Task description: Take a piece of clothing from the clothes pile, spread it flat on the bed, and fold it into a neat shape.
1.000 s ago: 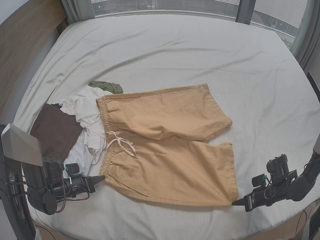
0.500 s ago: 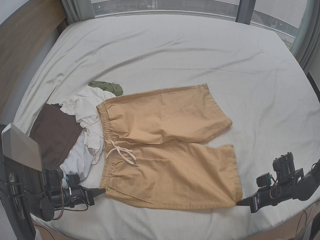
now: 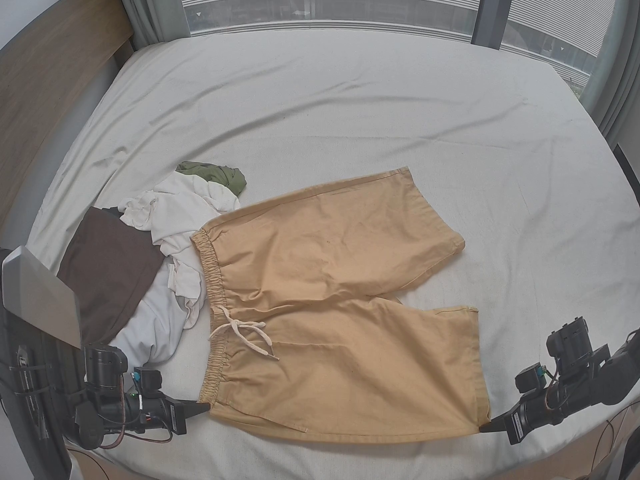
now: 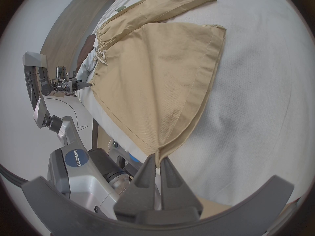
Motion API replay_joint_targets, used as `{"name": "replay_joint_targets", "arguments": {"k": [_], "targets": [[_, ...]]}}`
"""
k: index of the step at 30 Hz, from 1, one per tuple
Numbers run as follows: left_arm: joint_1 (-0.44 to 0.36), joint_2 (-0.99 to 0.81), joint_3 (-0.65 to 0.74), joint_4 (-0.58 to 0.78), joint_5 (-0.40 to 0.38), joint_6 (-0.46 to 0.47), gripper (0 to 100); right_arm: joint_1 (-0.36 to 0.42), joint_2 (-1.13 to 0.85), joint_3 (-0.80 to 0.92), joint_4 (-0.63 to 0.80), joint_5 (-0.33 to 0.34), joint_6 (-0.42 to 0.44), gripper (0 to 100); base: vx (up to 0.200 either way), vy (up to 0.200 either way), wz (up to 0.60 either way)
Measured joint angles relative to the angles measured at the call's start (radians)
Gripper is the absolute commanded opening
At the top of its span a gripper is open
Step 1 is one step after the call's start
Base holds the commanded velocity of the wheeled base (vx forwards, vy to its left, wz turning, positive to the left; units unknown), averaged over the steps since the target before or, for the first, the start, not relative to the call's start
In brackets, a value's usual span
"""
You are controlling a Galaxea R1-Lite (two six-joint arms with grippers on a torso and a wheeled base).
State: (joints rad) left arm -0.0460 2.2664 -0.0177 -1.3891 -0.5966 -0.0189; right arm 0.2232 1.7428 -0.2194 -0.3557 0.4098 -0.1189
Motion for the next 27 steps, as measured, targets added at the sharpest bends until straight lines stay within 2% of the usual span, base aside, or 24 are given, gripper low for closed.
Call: {"name": "replay_joint_targets", "arguments": {"k": [5, 10, 12, 18, 27], "targets": [[0.001, -0.042, 0.000, 0.112, -0.002, 0.049, 0, 0.000, -0.024, -0.001, 0.038, 0.000, -0.015, 0, 0.000, 0.000, 0.00], [0.002, -0.076, 0.000, 0.077, -0.008, 0.053, 0, -0.001, -0.037, -0.021, 0.015, 0.008, -0.008, 0, 0.000, 0.000, 0.00], [0.000, -0.082, -0.011, 0.033, -0.010, 0.026, 0, -0.002, -0.040, -0.034, -0.024, 0.018, 0.004, 0, 0.000, 0.000, 0.00], [-0.027, -0.093, -0.043, -0.137, -0.010, -0.135, 0, 0.001, -0.041, -0.059, -0.204, 0.035, 0.072, 0, 0.000, 0.000, 0.00], [-0.071, -0.136, -0.107, -0.161, -0.001, -0.253, 0, 0.009, -0.006, -0.083, -0.509, 0.040, 0.213, 0, 0.000, 0.000, 0.00]]}}
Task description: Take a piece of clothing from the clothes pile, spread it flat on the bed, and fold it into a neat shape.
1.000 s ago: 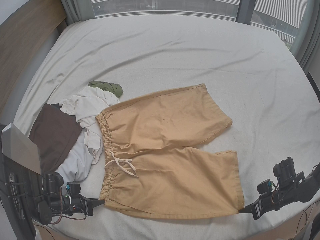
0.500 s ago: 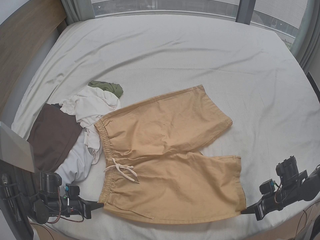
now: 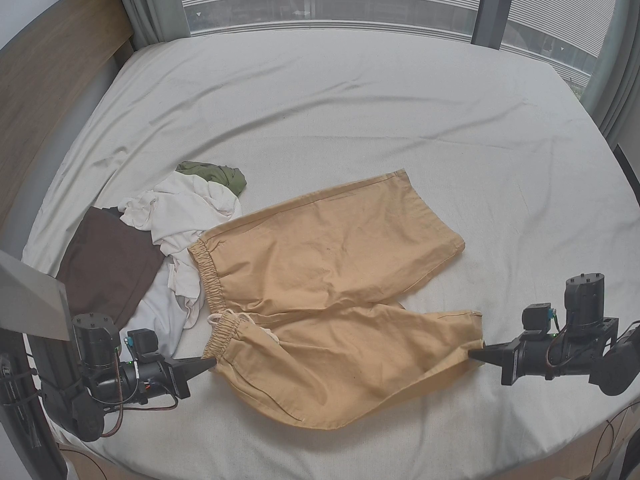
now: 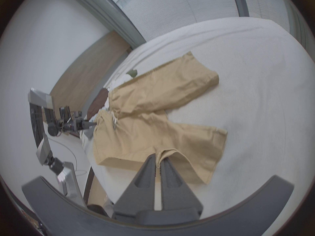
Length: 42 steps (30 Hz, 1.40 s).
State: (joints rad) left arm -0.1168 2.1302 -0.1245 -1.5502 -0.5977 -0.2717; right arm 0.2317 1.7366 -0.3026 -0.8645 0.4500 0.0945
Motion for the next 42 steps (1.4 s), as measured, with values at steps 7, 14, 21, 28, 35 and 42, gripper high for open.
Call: {"name": "replay_joint_targets", "arguments": {"k": [7, 14, 21, 28, 35, 42], "targets": [[-0.010, -0.039, -0.070, -0.001, 0.031, -0.076, 0, 0.002, 0.029, -0.022, -0.137, -0.003, 0.080, 0, 0.000, 0.000, 0.00], [-0.012, -0.060, -0.139, -0.001, 0.070, -0.118, 0, 0.000, 0.049, -0.059, -0.175, -0.007, 0.118, 0, 0.000, 0.000, 0.00], [-0.012, -0.075, -0.187, -0.001, 0.076, -0.153, 0, 0.000, 0.054, -0.086, -0.215, -0.009, 0.146, 0, 0.000, 0.000, 0.00], [-0.010, -0.085, -0.225, 0.000, 0.105, -0.215, 0, 0.001, 0.058, -0.136, -0.251, -0.041, 0.169, 0, 0.000, 0.000, 0.00], [-0.009, -0.093, -0.248, 0.003, 0.128, -0.234, 0, 0.004, 0.088, -0.190, -0.260, -0.051, 0.181, 0, 0.000, 0.000, 0.00], [-0.007, -0.101, -0.249, 0.003, 0.135, -0.234, 0, 0.002, 0.134, -0.282, -0.283, -0.055, 0.183, 0, 0.000, 0.000, 0.00]]}}
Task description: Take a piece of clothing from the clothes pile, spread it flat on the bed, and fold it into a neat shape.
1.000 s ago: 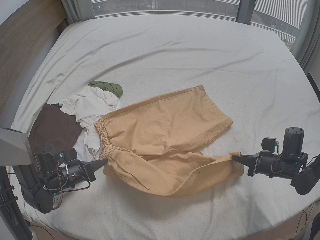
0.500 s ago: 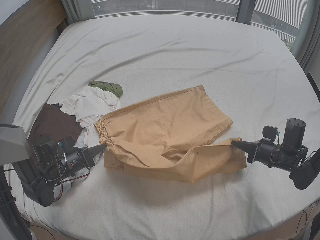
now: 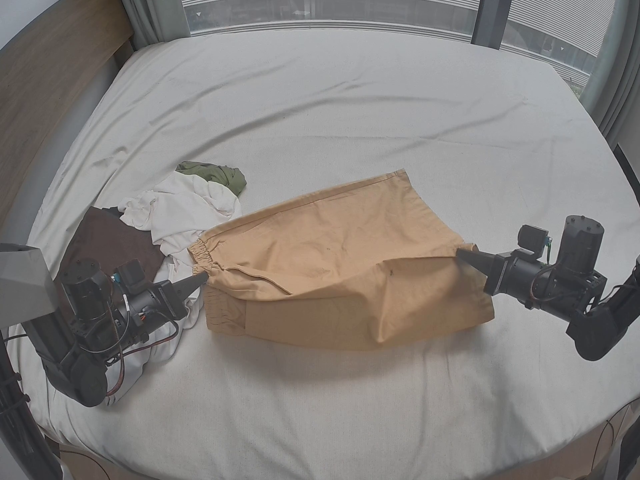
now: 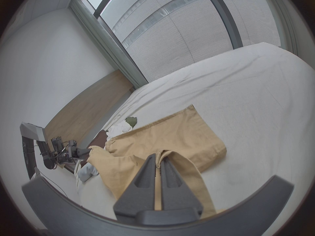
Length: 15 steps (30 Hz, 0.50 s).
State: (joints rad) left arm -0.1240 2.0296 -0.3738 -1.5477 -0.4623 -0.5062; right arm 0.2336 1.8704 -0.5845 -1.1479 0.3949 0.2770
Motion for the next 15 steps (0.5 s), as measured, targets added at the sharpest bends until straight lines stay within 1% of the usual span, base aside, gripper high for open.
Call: {"name": "replay_joint_targets", "arguments": {"k": [3, 9, 15], "targets": [[0.003, -0.005, 0.003, 0.002, 0.003, 0.000, 0, 0.000, 0.015, -0.051, 0.003, -0.002, 0.007, 0, 0.000, 0.000, 0.00], [0.000, -0.009, -0.002, 0.004, 0.049, 0.000, 0, 0.001, 0.049, -0.150, 0.007, -0.012, 0.025, 0, 0.000, 0.000, 0.00], [0.003, -0.011, -0.012, 0.003, 0.054, -0.001, 0, 0.001, 0.087, -0.230, 0.009, -0.015, 0.029, 0, 0.000, 0.000, 0.00]]}}
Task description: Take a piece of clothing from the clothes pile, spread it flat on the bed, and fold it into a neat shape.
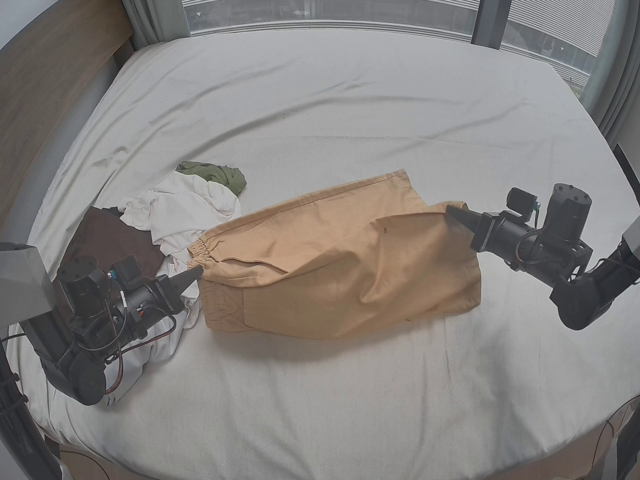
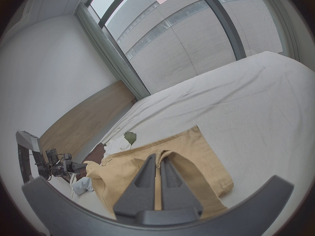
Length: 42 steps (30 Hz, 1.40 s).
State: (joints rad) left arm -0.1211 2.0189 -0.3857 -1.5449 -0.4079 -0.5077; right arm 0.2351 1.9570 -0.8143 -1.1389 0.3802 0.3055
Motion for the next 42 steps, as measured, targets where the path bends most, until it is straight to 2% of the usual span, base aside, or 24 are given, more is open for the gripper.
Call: {"name": "replay_joint_targets", "arguments": {"k": [8, 29, 34, 42], "targets": [[0.003, -0.001, -0.013, -0.001, 0.007, -0.001, 0, -0.003, 0.047, -0.123, 0.016, 0.000, 0.001, 0, 0.000, 0.000, 0.00], [0.029, 0.028, -0.082, 0.003, 0.040, -0.020, 0, -0.009, 0.151, -0.434, 0.203, -0.014, 0.001, 0, 0.000, 0.000, 0.00], [0.021, 0.054, -0.104, -0.002, 0.087, -0.019, 0, -0.010, 0.172, -0.482, 0.230, -0.016, 0.001, 0, 0.000, 0.000, 0.00], [0.009, 0.081, -0.126, -0.001, 0.094, -0.018, 0, -0.013, 0.203, -0.571, 0.271, -0.020, 0.001, 0, 0.000, 0.000, 0.00]]}}
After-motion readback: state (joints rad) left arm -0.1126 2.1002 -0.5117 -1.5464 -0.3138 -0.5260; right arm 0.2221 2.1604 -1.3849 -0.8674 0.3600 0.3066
